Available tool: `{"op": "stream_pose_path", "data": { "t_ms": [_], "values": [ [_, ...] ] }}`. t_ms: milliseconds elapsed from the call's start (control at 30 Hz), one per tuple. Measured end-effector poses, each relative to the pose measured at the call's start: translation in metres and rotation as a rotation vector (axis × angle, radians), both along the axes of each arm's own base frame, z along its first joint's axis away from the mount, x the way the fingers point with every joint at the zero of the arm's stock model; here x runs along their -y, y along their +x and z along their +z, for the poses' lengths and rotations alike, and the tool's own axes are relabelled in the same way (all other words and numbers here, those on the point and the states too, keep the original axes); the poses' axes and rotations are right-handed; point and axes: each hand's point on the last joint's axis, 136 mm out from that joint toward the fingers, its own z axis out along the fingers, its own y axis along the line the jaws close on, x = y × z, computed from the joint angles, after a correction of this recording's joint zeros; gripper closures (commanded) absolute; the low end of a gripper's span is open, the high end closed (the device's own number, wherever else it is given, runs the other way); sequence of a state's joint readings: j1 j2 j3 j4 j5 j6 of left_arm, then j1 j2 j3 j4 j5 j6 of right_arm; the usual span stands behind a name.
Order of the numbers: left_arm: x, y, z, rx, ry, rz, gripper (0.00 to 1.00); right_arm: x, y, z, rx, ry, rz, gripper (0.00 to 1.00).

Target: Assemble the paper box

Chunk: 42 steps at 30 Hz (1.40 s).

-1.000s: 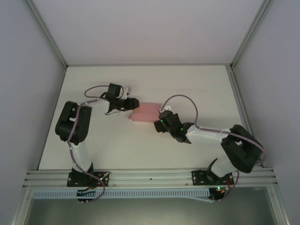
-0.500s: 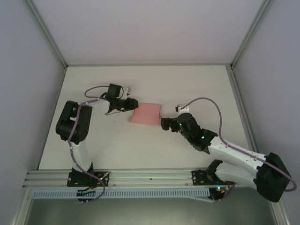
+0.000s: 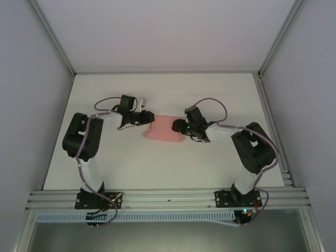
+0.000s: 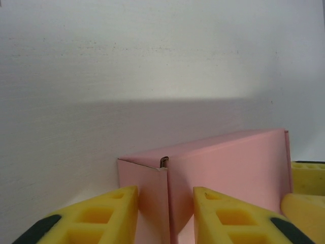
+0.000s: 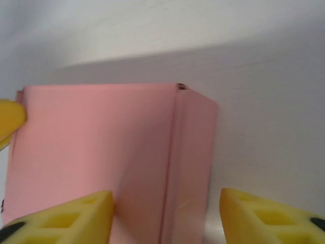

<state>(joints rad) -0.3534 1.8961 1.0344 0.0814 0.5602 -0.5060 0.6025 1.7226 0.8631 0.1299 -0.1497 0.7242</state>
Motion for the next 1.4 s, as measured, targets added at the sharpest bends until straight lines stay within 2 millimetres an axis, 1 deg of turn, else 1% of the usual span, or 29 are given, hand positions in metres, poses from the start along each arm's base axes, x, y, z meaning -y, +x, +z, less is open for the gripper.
{"op": "stream_pose_path", "data": {
  "t_ms": [67,100,167,267,300,333,367,400,433,533,600,667,800,900,1000,1067,1133,1200,1267,1333,1400],
  "values": [
    [0.000,0.000,0.000,0.002,-0.006,-0.003,0.72,-0.001,0.002,0.002,0.009,0.009,-0.004,0.75],
    [-0.001,0.000,0.000,0.002,-0.009,-0.002,0.72,0.000,0.001,0.001,0.008,0.013,-0.008,0.77],
    [-0.002,-0.001,0.000,-0.002,-0.016,-0.004,0.77,0.000,0.002,0.002,0.012,0.026,-0.009,0.77],
    [-0.002,-0.001,0.000,-0.002,-0.025,-0.006,0.77,0.000,0.002,0.002,0.019,0.039,-0.011,0.77],
    [-0.002,-0.001,0.000,0.000,-0.029,-0.008,0.80,0.000,0.002,0.003,0.021,0.042,-0.014,0.72],
    [-0.003,-0.001,0.001,0.000,-0.033,-0.007,0.82,0.000,0.003,0.004,0.024,0.046,-0.016,0.58],
    [-0.003,-0.001,0.001,0.001,-0.040,-0.006,0.83,0.000,0.004,0.006,0.026,0.054,-0.020,0.49],
    [-0.004,-0.001,0.001,0.000,-0.049,-0.005,0.85,0.000,0.004,0.008,0.029,0.062,-0.024,0.43],
    [-0.005,-0.001,0.001,0.000,-0.060,-0.005,0.86,0.000,0.005,0.011,0.032,0.071,-0.026,0.35],
    [-0.009,-0.003,0.000,-0.005,-0.096,-0.003,0.90,-0.001,0.005,0.024,0.043,0.109,-0.029,0.30],
    [-0.012,-0.004,0.000,-0.011,-0.120,0.002,0.92,0.000,0.004,0.034,0.052,0.143,-0.031,0.20],
    [-0.016,-0.005,0.000,-0.018,-0.144,0.008,0.94,0.000,0.002,0.039,0.043,0.174,-0.033,0.16],
    [-0.021,-0.007,0.000,-0.031,-0.186,0.019,0.94,-0.003,-0.007,0.037,-0.006,0.215,-0.014,0.14],
    [-0.023,-0.007,0.000,-0.036,-0.199,0.024,0.94,-0.007,-0.013,0.031,-0.051,0.238,0.010,0.14],
    [-0.024,-0.007,0.000,-0.033,-0.205,0.023,0.94,-0.012,-0.017,0.018,-0.105,0.262,0.029,0.15],
    [-0.024,-0.007,0.000,-0.029,-0.207,0.023,0.94,-0.017,-0.018,0.009,-0.137,0.285,0.040,0.19],
    [-0.024,-0.007,0.000,-0.026,-0.210,0.022,0.94,-0.022,-0.018,0.006,-0.153,0.317,0.054,0.22],
    [-0.024,-0.007,0.001,-0.026,-0.213,0.020,0.93,-0.028,-0.017,0.006,-0.159,0.350,0.070,0.27],
    [-0.024,-0.008,0.000,-0.023,-0.216,0.019,0.92,-0.033,-0.016,0.008,-0.160,0.387,0.083,0.35],
    [-0.024,-0.008,0.001,-0.016,-0.220,0.018,0.91,-0.039,-0.013,0.017,-0.144,0.433,0.097,0.45],
    [-0.026,-0.007,0.001,-0.012,-0.223,0.021,0.87,-0.041,-0.009,0.025,-0.131,0.472,0.098,0.53]
  ]
}}
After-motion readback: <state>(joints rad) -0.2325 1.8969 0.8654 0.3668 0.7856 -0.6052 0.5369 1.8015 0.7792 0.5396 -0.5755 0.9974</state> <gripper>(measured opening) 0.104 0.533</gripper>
